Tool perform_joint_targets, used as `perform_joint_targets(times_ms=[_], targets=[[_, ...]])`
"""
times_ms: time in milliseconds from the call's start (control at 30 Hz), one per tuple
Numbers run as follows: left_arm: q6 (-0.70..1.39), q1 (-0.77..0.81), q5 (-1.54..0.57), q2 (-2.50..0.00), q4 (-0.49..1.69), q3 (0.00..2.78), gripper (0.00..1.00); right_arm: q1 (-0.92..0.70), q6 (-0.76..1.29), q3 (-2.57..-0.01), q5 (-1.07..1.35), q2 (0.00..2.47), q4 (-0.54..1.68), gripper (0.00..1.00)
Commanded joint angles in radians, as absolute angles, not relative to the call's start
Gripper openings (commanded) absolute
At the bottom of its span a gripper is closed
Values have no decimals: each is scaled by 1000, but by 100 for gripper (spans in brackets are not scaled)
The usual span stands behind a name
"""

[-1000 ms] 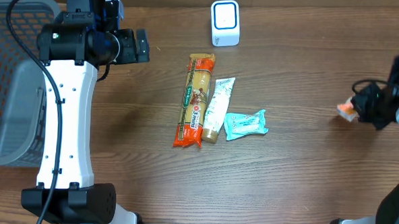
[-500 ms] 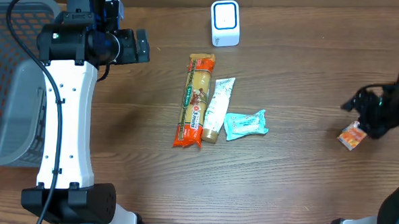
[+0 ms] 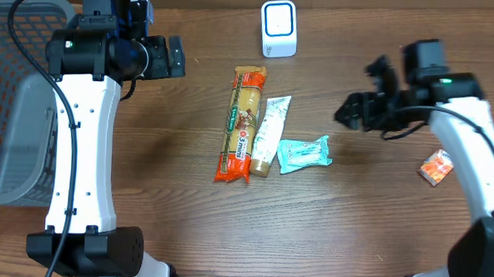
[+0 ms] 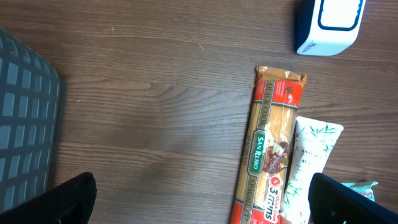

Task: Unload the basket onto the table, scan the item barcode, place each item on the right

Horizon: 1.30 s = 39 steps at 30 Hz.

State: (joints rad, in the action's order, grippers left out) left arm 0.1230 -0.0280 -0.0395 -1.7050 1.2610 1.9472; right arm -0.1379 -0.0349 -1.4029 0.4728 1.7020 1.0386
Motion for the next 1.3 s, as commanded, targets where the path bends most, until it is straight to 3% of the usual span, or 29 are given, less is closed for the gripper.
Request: perform_joint_targets(times_ms=[0, 400, 700, 800, 1000, 1267], targets=[[108, -31, -33, -1708, 1259, 1948, 100, -187, -84, -1366, 446, 1788, 1019, 77], [108, -31, -33, -1708, 1259, 1948, 100, -213, -142, -1333, 523, 1980, 968, 71], [108, -31, -33, -1708, 1260, 1948, 100, -214, -120, -1232, 540, 2024, 821, 61], [108, -31, -33, -1708, 1259, 1948, 100, -214, -88, -1197, 540, 2024, 757, 53], [108, -31, -33, -1708, 1259, 1948, 100, -211, -48, -1181, 541, 2024, 727, 4], [108, -31, -33, -1708, 1259, 1948, 100, -133, -49, -1272, 544, 1971, 865, 4]])
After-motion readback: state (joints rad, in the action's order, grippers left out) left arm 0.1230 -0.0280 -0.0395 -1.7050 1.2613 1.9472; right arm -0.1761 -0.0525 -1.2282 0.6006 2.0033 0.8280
